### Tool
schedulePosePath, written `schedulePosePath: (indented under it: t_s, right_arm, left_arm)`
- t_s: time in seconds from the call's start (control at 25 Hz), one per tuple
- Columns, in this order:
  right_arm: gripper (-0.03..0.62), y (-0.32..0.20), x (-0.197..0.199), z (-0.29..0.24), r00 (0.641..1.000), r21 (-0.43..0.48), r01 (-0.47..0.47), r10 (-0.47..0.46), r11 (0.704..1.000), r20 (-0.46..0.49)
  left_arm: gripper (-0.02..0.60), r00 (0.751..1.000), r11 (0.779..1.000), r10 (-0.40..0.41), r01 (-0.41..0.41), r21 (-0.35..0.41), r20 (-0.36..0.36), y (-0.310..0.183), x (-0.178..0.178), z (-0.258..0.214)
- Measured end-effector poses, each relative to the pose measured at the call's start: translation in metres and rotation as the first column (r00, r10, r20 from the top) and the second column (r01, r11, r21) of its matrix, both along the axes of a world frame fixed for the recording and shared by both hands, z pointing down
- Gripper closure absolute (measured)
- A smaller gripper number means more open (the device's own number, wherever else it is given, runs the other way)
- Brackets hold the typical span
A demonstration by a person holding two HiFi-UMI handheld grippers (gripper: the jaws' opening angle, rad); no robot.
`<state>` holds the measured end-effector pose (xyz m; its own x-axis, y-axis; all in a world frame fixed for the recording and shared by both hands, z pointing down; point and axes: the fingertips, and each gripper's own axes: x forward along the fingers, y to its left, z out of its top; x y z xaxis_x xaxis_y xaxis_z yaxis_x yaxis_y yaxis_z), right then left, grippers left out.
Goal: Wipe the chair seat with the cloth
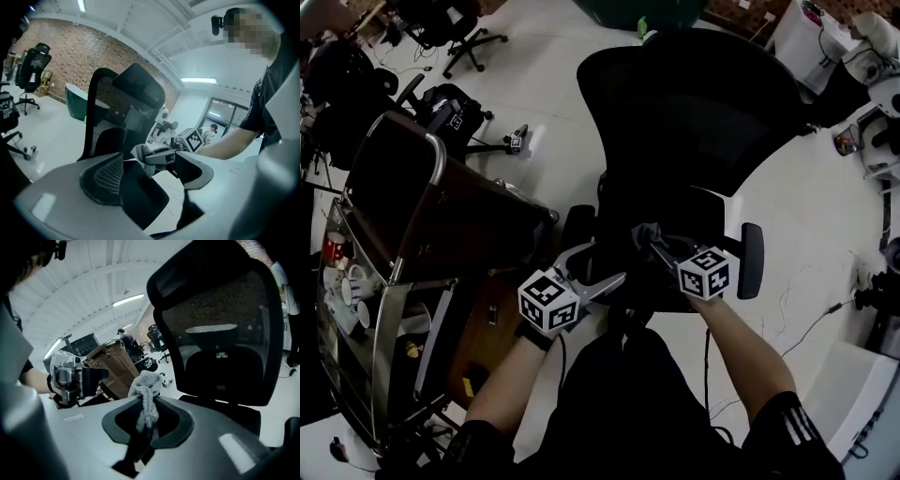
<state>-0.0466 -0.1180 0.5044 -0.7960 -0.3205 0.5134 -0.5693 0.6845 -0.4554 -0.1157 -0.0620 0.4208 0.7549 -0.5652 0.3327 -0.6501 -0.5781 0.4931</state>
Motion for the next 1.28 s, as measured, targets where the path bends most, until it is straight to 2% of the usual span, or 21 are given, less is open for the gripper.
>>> schedulePosePath:
  t_s: [0.12, 0.24, 0.48, 0.68, 0.84, 1.0, 1.12, 1.28]
  right_arm:
    - [0.545, -0.025, -0.022, 0.041, 0.998, -0.026, 0.053, -0.054, 0.998, -0.030]
    - [0.545, -0.049, -0.044, 0.091, 0.988, -0.033, 0.110, -0.113, 0.993, -0.103]
    - [0.545, -0.089, -0.076, 0.194, 0.956, -0.059, 0.166, -0.176, 0.984, -0.235]
    - [0.545, -0.120, -0.106, 0.261, 0.934, -0.051, 0.188, -0.194, 0.981, -0.301]
    - [0.544, -0.137, -0.124, 0.290, 0.904, -0.021, 0.257, -0.248, 0.966, -0.347]
    - [0.544, -0.143, -0.125, 0.315, 0.859, 0.012, 0.327, -0.292, 0.945, -0.420]
    - [0.545, -0.142, -0.112, 0.326, 0.847, 0.007, 0.350, -0.313, 0.937, -0.430]
    - [0.545, -0.149, -0.059, 0.338, 0.818, -0.005, 0.342, -0.301, 0.940, -0.490]
  left_arm:
    - [0.210, 0.999, 0.999, -0.029, 0.030, -0.024, 0.014, -0.013, -0.005, 0.025]
    - [0.210, 0.998, 0.997, -0.059, 0.059, -0.039, 0.016, -0.026, -0.008, 0.050]
    - [0.210, 0.996, 0.994, -0.088, 0.088, -0.057, 0.004, -0.048, -0.005, 0.091]
    - [0.210, 0.995, 0.993, -0.101, 0.099, -0.071, -0.016, -0.057, -0.003, 0.117]
    - [0.210, 0.994, 0.993, -0.107, 0.105, -0.061, -0.022, -0.067, -0.001, 0.127]
    - [0.210, 0.993, 0.992, -0.113, 0.112, -0.059, -0.024, -0.074, -0.002, 0.135]
    - [0.210, 0.994, 0.992, -0.110, 0.108, -0.057, -0.025, -0.076, 0.002, 0.134]
    - [0.210, 0.996, 0.995, -0.089, 0.088, -0.054, -0.028, -0.078, 0.011, 0.132]
